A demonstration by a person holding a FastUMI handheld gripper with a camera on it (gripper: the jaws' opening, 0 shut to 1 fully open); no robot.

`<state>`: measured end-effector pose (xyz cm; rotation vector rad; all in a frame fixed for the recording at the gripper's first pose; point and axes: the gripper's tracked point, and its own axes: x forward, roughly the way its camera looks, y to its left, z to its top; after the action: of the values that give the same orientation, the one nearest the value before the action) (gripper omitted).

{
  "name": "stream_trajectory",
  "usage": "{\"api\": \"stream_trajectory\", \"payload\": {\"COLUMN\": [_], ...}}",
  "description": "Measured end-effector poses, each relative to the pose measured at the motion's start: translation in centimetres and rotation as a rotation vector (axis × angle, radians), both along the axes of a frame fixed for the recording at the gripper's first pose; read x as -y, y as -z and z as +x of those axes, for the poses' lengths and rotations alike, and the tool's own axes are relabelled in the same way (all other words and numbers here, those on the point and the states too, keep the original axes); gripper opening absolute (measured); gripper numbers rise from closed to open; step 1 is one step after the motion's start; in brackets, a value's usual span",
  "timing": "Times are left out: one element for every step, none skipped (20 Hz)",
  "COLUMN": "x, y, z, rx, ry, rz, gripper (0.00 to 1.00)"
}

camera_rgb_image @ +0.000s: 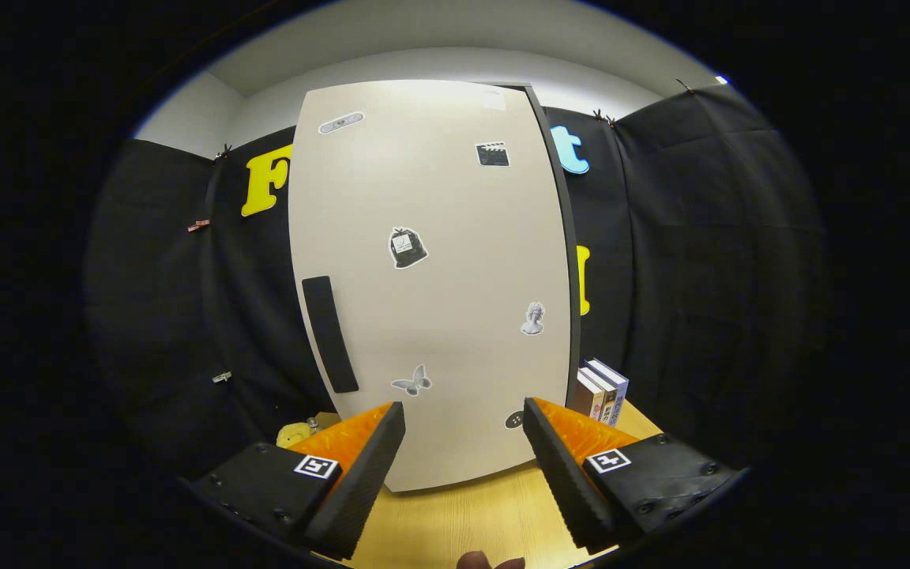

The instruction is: Open the shoe cabinet door, grab the shoes and put them into the shoe cabinet, then close the shoe cabinet door.

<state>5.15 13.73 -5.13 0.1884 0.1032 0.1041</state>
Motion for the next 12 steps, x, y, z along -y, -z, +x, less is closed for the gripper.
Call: {"api": "stream_trajectory", "payload": {"x": [0.05, 0.18, 0.23, 0.23, 0.30, 0.30, 0.31, 0.23, 0.26, 0.34, 0.30, 0.28], "y": [-0.08, -0.08, -0.02, -0.11, -0.10, -0.03, -0.04, -0.03, -0.10, -0.06, -0.11, -0.18], "z": [-0.02, -0.02, 0.01, -0.06, -0.07, -0.10, -0.14, -0.17, -0.23, -0.20, -0.26, -0.27], "rx": [0.001, 0.001, 0.003, 0.002, 0.003, 0.001, 0.001, 0.000, 0.002, 0.002, 0.004, 0.004], "ry": [0.001, 0.001, 0.003, 0.003, 0.005, 0.004, 0.005, 0.005, 0.005, 0.006, 0.005, 0.006], "rz": [0.001, 0.003, 0.004, 0.004, 0.005, 0.005, 0.005, 0.005, 0.003, 0.002, 0.002, 0.001], "gripper": [0.98, 0.98, 0.98, 0.98, 0.98, 0.98, 0.98, 0.98, 0.98, 0.98, 0.98, 0.98]}}
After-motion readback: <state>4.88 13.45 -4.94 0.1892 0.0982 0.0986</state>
